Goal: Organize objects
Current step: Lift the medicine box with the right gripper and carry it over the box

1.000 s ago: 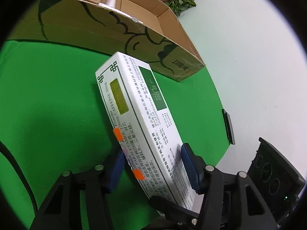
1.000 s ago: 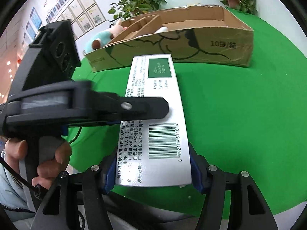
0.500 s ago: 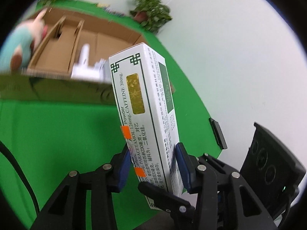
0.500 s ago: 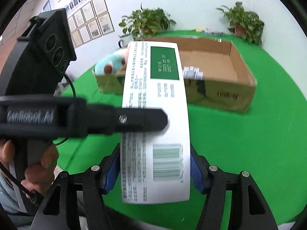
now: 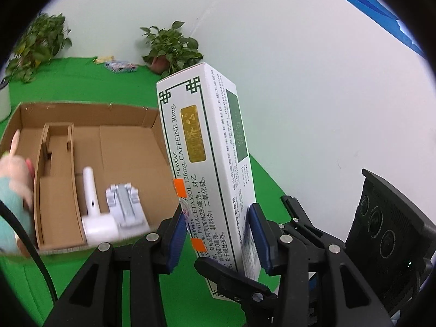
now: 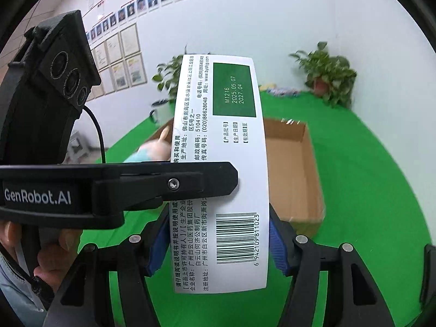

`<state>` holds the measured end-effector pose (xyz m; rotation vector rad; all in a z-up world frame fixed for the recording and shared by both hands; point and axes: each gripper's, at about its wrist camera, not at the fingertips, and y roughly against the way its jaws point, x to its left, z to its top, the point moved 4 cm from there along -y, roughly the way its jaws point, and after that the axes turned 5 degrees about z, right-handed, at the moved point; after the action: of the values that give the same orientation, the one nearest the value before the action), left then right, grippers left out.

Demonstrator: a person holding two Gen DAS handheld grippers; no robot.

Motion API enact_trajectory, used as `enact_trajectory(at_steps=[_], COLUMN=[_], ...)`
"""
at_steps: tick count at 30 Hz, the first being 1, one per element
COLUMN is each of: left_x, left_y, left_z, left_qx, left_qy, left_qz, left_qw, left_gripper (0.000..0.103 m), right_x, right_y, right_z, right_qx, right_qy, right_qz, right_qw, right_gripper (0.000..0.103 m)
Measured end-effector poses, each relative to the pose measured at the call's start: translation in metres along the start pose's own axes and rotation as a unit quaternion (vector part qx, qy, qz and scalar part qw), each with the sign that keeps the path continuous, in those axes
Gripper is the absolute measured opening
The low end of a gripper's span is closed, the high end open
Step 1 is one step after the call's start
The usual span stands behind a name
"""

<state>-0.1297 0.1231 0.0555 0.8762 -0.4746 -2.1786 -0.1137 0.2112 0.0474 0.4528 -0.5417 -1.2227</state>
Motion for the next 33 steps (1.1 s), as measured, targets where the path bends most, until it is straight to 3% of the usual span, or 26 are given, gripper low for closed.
enact_trajectory(at_steps=[12,22,33], left_x=[0.005,0.022,0.057], left_y=[-0.026,-0.067,-0.134], left_z=[0.043,0.072,0.065], left_qx=[0.015,0.046,0.110], left_qy=[0.001,0.014,0.035], left_qz=[-0.017,-0.020,0.009], left_qw=[0.9997,0.9986,0.9933], left_gripper=[0.043,0.043,0.043], right_x=[-0.023,-0.056,-0.110], right_y=[-0.013,-0.056,-0.129], right_z=[0.039,0.061,0.052], right_qx=[-0.008,0.014,0.077], right_qy=[-0.031,-0.045,-0.090], right_qz=[-0.042,-0.051,-0.015], right_qw=[0.999,0.998,0.993], right_gripper=[0.060,0.060,0.060])
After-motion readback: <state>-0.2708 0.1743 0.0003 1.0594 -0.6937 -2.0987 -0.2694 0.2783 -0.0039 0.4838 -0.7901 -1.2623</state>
